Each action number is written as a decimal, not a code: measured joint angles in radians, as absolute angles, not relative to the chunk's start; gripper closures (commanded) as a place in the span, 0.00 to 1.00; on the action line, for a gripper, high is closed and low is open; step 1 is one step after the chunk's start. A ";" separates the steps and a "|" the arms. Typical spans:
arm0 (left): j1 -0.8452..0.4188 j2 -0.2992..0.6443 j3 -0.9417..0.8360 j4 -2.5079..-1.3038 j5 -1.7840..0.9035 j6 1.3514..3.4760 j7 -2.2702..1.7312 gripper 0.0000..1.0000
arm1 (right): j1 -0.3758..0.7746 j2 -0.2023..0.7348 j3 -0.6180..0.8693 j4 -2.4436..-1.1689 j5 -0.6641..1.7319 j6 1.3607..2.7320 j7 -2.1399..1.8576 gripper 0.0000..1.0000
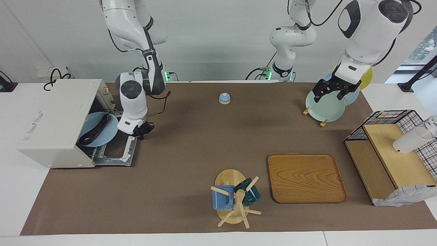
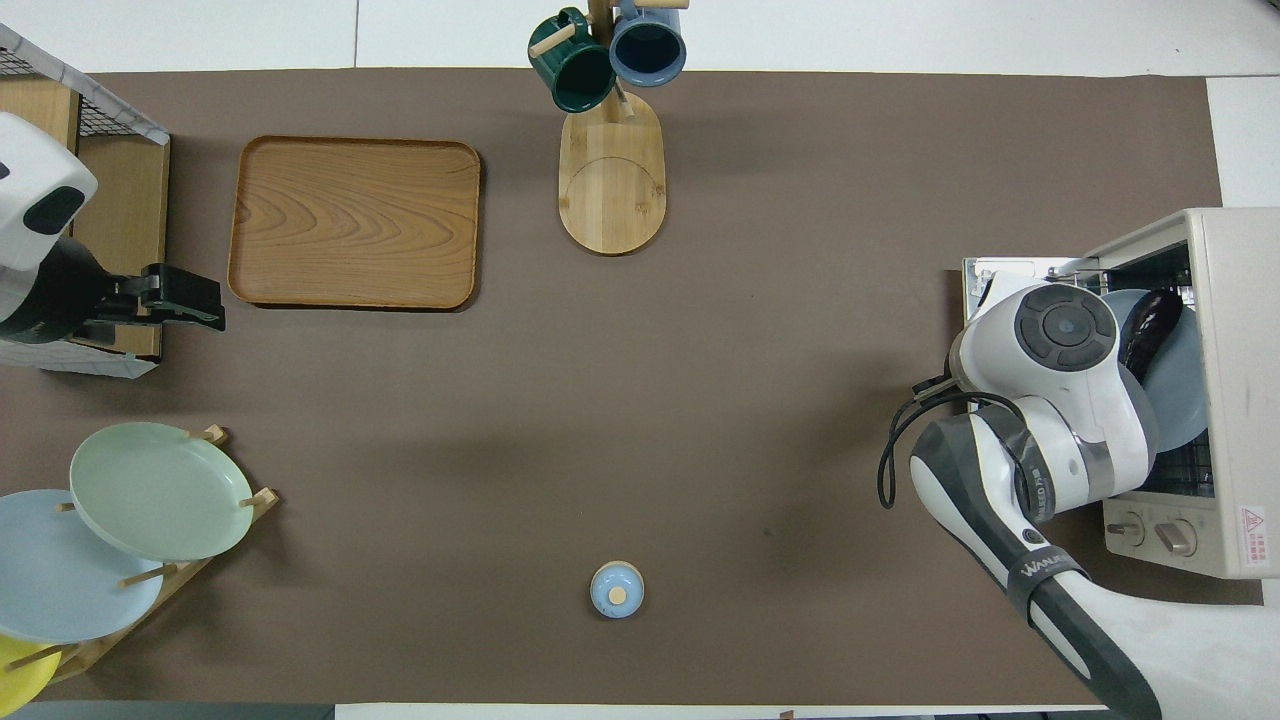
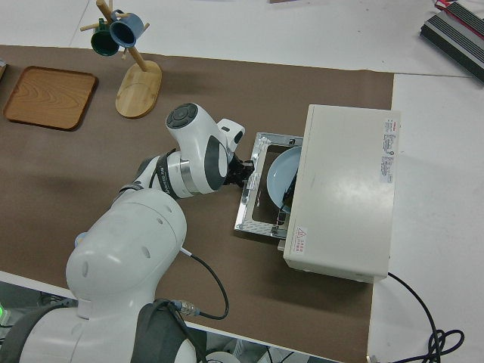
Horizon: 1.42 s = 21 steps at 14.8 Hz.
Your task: Put eggplant into oven
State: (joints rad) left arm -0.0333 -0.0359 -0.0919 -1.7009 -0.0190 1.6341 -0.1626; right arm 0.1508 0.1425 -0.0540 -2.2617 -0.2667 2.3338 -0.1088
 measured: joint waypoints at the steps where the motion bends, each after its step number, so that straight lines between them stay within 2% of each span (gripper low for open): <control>1: -0.033 -0.036 -0.092 -1.701 -0.019 1.634 -0.163 0.00 | 0.151 0.143 -0.054 -2.262 -0.279 2.334 -0.109 1.00; 7: -0.033 -0.036 -0.092 -1.701 -0.019 1.634 -0.163 0.00 | 0.165 0.141 -0.040 -2.217 -0.348 2.242 -0.109 1.00; 13: -0.033 -0.036 -0.092 -1.701 -0.019 1.634 -0.163 0.00 | 0.157 0.117 -0.036 -2.070 -0.360 2.033 -0.121 1.00; 17: -0.033 -0.036 -0.092 -1.701 -0.019 1.634 -0.163 0.00 | 0.105 0.059 -0.039 -2.012 -0.360 1.937 -0.170 1.00; 21: -0.033 -0.036 -0.092 -1.701 -0.019 1.634 -0.163 0.00 | 0.042 0.012 -0.051 -1.999 -0.361 1.921 -0.250 1.00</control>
State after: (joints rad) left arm -0.0333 -0.0359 -0.0919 -1.7009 -0.0190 1.6341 -0.1626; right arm 0.0415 0.0125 -0.0511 -1.9991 -0.3614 1.9214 -0.2501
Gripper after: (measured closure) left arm 0.000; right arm 0.991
